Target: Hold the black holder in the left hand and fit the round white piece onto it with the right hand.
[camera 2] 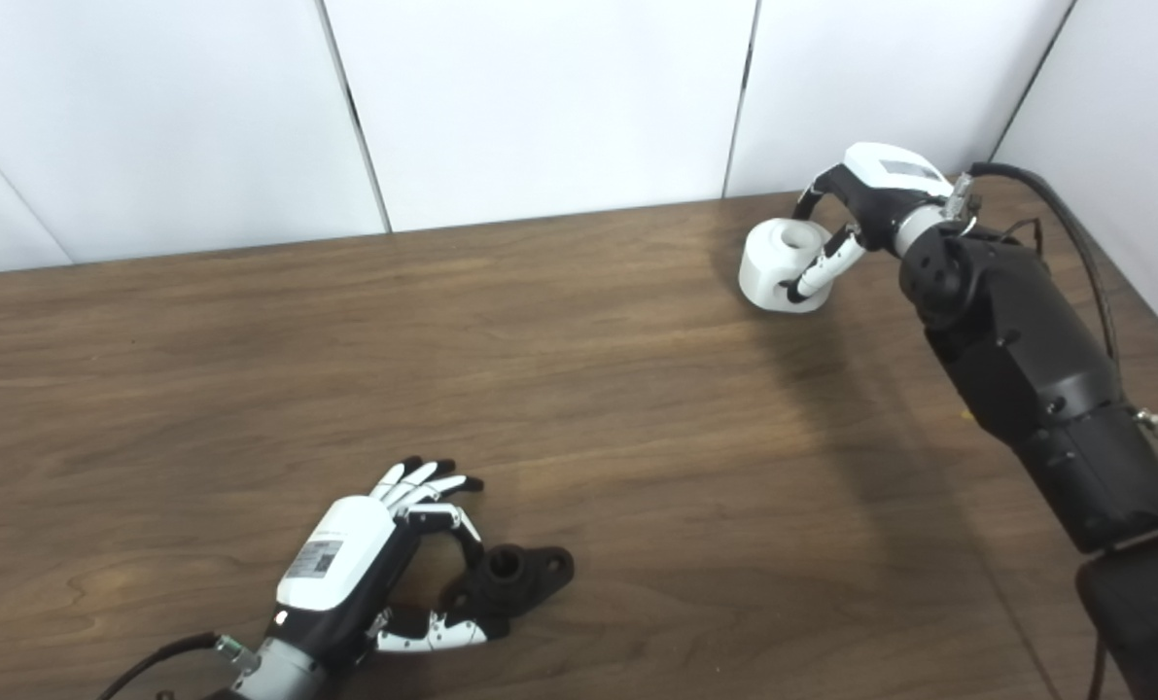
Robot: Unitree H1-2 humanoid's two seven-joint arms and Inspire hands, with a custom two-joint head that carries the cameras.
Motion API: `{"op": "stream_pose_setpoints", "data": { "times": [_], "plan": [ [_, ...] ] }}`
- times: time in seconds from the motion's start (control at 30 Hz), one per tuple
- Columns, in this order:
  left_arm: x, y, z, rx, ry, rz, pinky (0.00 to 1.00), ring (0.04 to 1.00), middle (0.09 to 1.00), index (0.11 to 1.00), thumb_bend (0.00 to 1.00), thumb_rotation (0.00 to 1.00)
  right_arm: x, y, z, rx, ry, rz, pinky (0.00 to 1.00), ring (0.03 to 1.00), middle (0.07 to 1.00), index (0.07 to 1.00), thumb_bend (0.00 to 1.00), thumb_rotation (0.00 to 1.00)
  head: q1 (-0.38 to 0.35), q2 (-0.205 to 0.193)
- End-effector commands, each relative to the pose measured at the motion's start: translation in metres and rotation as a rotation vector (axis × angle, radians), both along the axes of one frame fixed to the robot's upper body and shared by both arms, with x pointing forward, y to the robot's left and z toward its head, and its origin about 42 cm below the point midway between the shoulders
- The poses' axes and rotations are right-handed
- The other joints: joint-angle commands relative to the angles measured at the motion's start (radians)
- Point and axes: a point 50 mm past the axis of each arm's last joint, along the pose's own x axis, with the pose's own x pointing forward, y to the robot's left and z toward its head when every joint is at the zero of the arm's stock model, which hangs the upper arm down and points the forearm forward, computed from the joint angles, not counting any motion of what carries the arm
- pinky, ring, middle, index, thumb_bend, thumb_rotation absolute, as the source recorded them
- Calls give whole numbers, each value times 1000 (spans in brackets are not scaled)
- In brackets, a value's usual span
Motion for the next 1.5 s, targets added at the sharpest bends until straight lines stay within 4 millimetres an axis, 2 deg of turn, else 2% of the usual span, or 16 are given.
{"op": "stream_pose_setpoints", "data": {
  "times": [0.0,0.03,0.07,0.1,0.13,0.2,0.63,0.9,1.13,1.47],
  "plan": [
    [-4,2,-14,79,73,-7,994,935,850,486,521,58,7,-4,39,-29,-98,10,888,955,864,628,828,183,-1,2],
    [-4,2,-13,80,74,-7,996,936,850,486,521,58,7,-4,39,-26,-99,10,889,953,860,614,822,171,-1,2],
    [-4,2,-13,79,74,-7,998,937,851,486,521,58,7,-4,39,-21,-100,10,893,953,857,554,677,157,-1,2],
    [-4,2,-13,80,74,-7,999,936,851,486,521,58,7,-3,39,-15,-100,8,897,954,854,523,603,150,-1,2],
    [-4,2,-13,82,73,-7,999,936,851,486,521,58,7,-3,39,-10,-100,7,900,956,850,503,557,144,-1,2],
    [-4,1,-13,83,71,-5,996,934,849,486,521,58,7,-2,38,-6,-103,10,894,953,843,492,533,140,-1,2],
    [-4,1,-13,74,66,-9,999,932,846,485,522,57,6,-3,35,-22,-102,26,879,942,813,486,524,133,-1,2],
    [-3,-1,-12,75,66,-10,994,930,845,485,522,58,0,-1,44,-39,-112,44,895,949,822,486,523,133,-3,3],
    [-2,-5,-12,73,71,-13,983,925,845,485,521,58,-19,14,65,-78,-148,122,895,938,817,486,524,134,0,-2],
    [1,-12,-13,72,78,-16,981,913,842,485,521,57,-61,50,96,-110,-179,264,900,918,805,485,525,135,19,-8]
  ]
}}
